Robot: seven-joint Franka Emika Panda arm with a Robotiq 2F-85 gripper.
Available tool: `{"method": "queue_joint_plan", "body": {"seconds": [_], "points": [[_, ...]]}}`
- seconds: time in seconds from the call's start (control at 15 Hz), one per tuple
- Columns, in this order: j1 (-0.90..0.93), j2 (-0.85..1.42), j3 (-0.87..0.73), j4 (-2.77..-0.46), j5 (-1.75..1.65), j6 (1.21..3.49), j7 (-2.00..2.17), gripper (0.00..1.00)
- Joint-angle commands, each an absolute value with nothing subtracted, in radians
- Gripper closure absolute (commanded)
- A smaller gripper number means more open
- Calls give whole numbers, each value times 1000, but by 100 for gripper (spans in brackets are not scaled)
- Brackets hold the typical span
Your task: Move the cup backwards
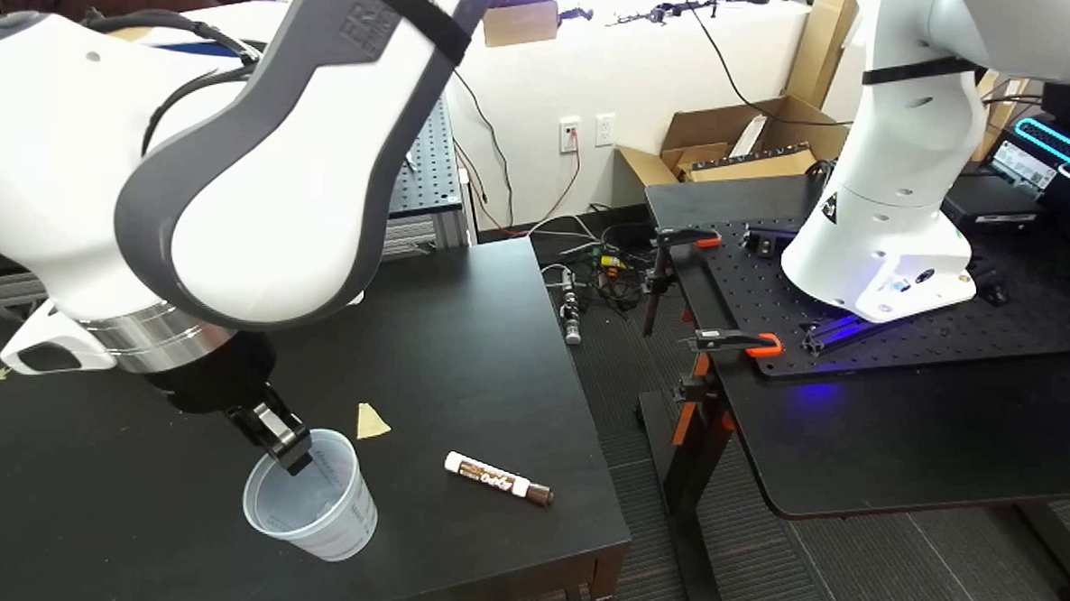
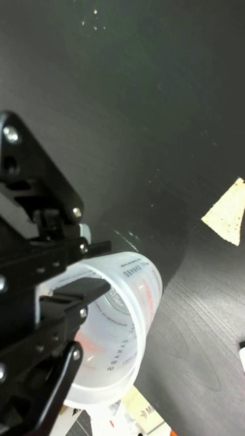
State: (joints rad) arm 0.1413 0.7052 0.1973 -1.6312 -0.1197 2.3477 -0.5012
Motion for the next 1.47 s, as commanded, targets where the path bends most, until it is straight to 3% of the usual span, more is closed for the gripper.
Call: {"method": "queue_joint_plan", "body": {"seconds": [0.0,1.4], "points": [[157,718,183,-1595,-151,2339,-465,100],[131,561,145,-1627,-101,2224,-222,99]]}}
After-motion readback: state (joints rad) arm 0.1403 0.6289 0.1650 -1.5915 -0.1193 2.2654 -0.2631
